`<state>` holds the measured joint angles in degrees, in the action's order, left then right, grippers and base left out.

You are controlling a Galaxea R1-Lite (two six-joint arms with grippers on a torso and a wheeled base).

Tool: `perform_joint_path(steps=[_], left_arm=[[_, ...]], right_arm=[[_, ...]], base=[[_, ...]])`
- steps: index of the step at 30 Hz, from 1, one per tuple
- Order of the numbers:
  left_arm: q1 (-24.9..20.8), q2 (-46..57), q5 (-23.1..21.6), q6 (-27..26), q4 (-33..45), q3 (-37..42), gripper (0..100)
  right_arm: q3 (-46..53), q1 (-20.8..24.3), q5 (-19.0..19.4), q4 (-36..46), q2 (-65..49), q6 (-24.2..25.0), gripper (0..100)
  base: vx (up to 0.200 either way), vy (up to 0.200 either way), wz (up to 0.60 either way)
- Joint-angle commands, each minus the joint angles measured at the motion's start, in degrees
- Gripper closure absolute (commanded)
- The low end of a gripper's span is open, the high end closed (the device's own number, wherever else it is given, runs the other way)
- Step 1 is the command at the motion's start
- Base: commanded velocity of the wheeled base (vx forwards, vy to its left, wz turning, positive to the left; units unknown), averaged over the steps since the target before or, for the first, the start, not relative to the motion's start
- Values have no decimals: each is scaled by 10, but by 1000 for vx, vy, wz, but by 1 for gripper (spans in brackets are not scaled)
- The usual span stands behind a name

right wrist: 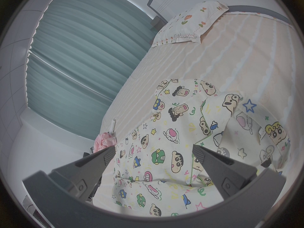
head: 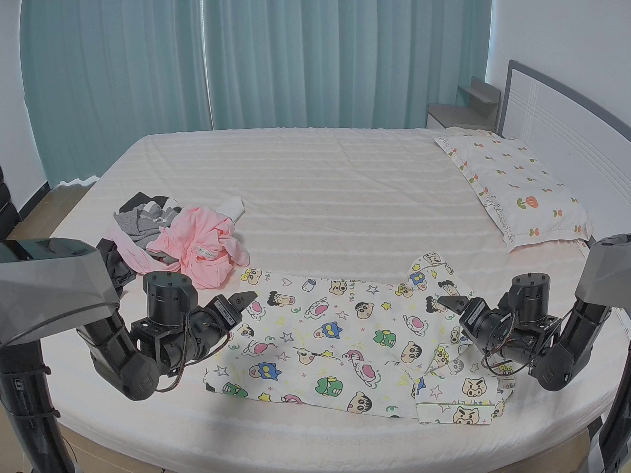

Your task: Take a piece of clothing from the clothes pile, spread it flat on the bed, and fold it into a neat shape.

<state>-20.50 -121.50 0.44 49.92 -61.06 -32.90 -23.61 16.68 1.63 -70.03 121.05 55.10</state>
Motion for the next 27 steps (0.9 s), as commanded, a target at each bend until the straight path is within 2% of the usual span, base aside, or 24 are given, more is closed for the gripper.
perform_joint_path(steps=[1,2,3,5,11,17,23,27], left_arm=[[42,67,-87,-121,180,-92,0],[62,64,-146,-155,191,-90,0],[73,63,-176,-176,196,-90,0],[93,53,-212,-214,209,-88,0],[134,-23,-271,-365,239,-83,0],[131,-64,-284,-389,235,-75,0],[132,-88,-309,-454,227,-50,0],[134,-88,-309,-460,227,-50,0]], right_arm=[[7,0,7,-2,-4,0,0],[9,0,7,-2,-6,0,0],[11,0,7,-2,-8,0,0],[14,0,17,-2,-12,0,0],[29,-1,30,-27,-9,-1,0],[33,-1,30,-33,-6,-1,0],[33,-1,30,-33,-5,-2,0],[33,0,30,-34,-2,-3,0]], base=[[0,0,0],[0,0,0],[0,0,0],[0,0,0],[0,0,0],[0,0,0],[0,0,0],[0,0,0]])
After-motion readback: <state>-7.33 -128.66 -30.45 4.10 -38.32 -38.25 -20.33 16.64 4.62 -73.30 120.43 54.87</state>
